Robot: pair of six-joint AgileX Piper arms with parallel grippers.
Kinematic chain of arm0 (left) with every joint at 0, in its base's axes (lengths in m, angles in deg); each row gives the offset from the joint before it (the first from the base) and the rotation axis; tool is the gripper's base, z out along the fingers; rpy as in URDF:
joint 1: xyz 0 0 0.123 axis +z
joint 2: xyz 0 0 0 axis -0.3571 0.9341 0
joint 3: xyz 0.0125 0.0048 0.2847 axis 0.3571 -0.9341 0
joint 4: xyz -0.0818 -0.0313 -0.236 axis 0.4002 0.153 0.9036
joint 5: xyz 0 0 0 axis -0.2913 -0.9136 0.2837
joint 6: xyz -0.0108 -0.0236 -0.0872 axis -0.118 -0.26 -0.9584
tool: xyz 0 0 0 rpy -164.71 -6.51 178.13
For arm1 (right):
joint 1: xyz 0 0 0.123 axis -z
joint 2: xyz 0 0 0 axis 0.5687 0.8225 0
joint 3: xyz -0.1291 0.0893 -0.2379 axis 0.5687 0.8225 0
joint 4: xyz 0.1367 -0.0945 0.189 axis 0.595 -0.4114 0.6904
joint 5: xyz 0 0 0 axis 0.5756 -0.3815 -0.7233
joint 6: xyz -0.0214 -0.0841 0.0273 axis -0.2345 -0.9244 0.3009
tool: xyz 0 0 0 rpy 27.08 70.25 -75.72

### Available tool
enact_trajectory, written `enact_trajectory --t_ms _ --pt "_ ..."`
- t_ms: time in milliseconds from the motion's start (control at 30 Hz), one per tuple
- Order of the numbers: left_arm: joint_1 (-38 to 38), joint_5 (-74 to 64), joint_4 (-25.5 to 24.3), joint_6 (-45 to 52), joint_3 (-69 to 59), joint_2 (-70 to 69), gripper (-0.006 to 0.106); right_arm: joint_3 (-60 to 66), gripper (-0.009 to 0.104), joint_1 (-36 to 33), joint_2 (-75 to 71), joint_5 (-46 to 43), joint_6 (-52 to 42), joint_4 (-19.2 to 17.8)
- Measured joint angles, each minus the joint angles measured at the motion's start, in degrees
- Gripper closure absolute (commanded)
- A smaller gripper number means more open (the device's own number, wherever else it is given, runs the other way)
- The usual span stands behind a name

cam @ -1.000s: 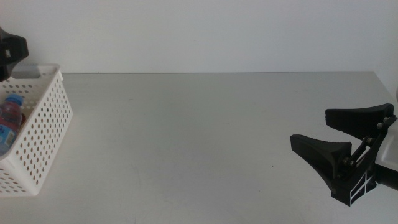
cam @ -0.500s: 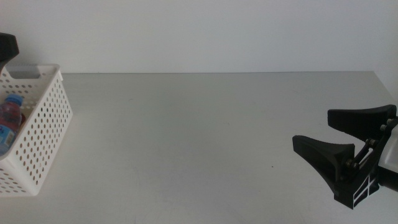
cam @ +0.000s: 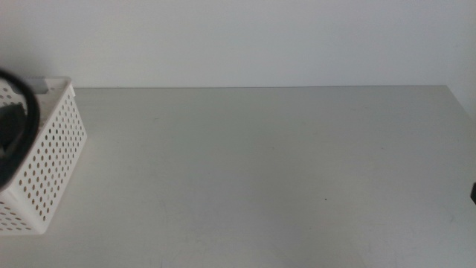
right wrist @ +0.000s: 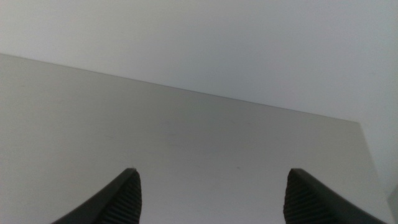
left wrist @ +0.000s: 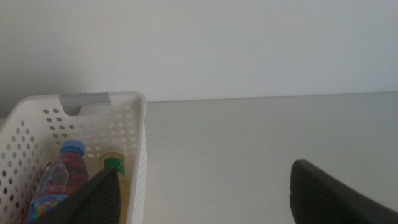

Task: Use arms to grab the bottles and put them into the dustbin to the left of the table.

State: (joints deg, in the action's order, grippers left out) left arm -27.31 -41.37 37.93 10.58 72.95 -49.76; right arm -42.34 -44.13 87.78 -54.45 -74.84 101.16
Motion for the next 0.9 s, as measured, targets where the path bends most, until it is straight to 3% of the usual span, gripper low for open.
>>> enact_trajectory --t_ms 133,533,900 --pt "0.00 3.23 0.00 0.00 -9.30 -8.60 0.007 5.83 0.037 3.28 -8.50 0.06 0.00 -2.43" --pt "1.46 3.59 0.42 0.00 -34.17 -34.31 0.007 17.25 0.037 3.59 -23.70 0.23 0.00 -2.99" --pt "4.69 3.16 3.54 0.00 -39.12 -35.77 0.007 18.28 0.037 3.59 -24.15 1.17 0.00 -2.99"
